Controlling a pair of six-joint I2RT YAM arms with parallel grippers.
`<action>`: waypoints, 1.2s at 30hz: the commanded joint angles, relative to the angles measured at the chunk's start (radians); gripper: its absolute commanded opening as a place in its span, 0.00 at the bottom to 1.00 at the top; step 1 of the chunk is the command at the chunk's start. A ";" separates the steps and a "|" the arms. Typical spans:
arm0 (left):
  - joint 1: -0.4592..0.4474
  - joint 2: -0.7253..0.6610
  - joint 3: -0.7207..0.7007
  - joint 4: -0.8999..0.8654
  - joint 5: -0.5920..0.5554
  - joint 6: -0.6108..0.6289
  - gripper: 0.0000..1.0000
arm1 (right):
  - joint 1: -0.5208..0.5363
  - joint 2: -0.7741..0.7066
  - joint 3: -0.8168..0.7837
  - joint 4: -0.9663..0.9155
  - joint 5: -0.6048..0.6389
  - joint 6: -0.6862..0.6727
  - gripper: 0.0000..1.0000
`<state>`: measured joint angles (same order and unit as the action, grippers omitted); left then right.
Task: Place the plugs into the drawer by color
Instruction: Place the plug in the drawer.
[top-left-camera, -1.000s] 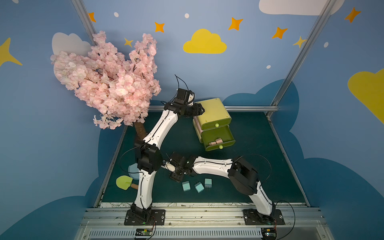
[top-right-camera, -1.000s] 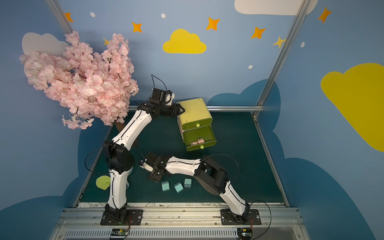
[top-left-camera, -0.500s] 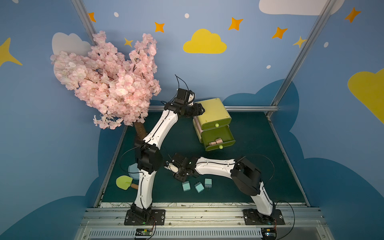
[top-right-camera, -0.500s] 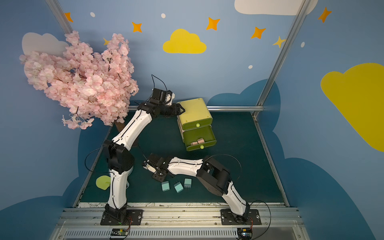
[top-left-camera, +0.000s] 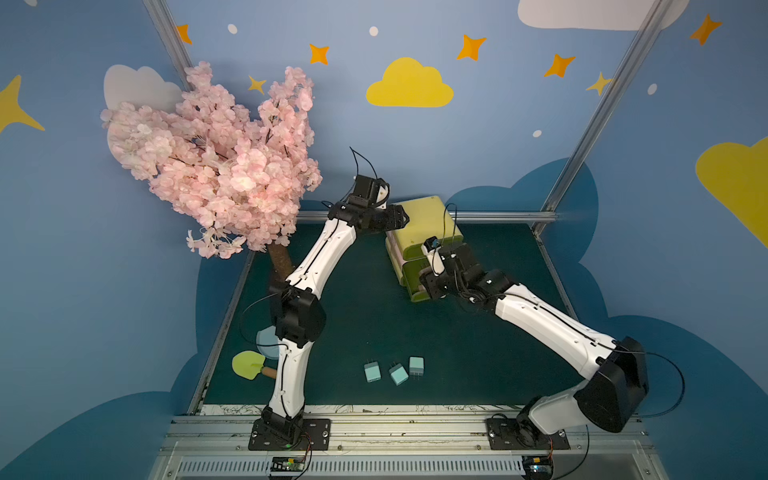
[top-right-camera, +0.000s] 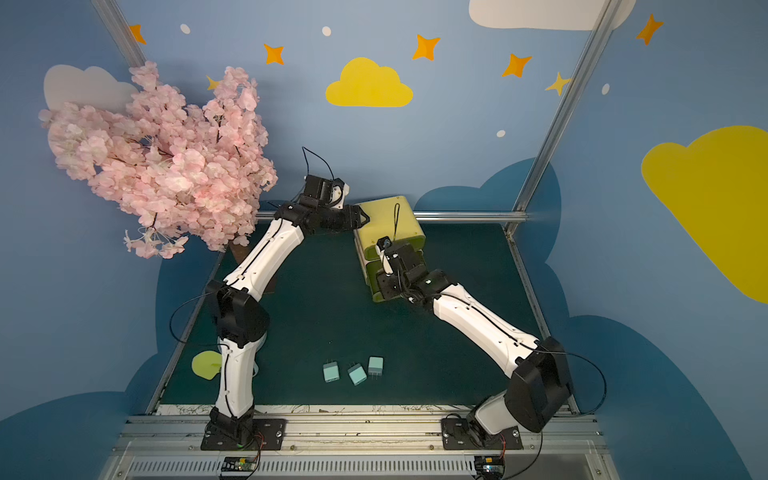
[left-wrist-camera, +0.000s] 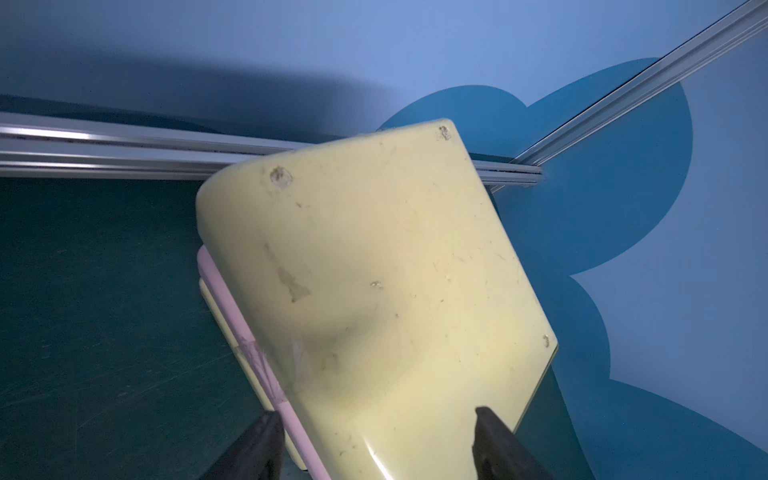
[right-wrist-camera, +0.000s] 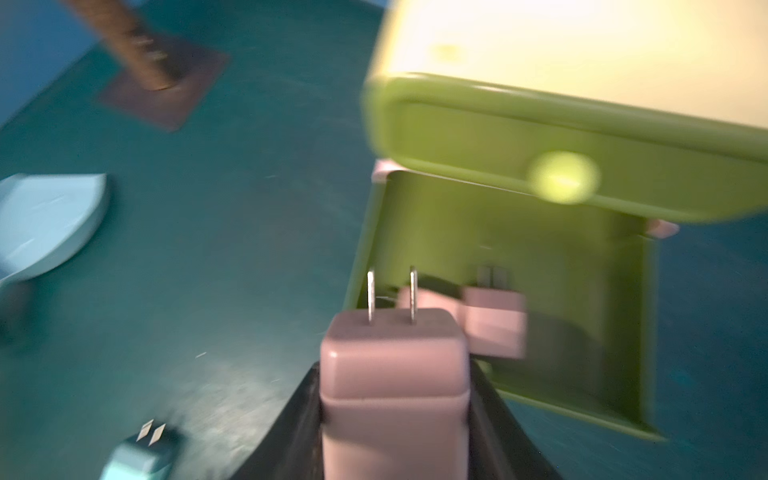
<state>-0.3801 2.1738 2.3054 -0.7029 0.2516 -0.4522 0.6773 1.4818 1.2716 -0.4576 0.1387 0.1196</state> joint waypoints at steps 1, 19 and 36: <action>-0.002 0.031 0.051 -0.005 -0.010 0.009 0.74 | -0.088 0.027 -0.015 -0.033 -0.003 0.027 0.39; -0.009 0.085 0.100 -0.049 -0.011 0.012 0.73 | -0.202 0.224 0.049 0.095 0.011 0.022 0.40; -0.010 0.085 0.092 -0.055 -0.011 0.015 0.73 | -0.202 0.227 -0.032 0.294 0.031 -0.021 0.42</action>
<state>-0.3885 2.2528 2.3886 -0.7410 0.2420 -0.4522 0.4793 1.7275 1.2549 -0.2539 0.1726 0.1131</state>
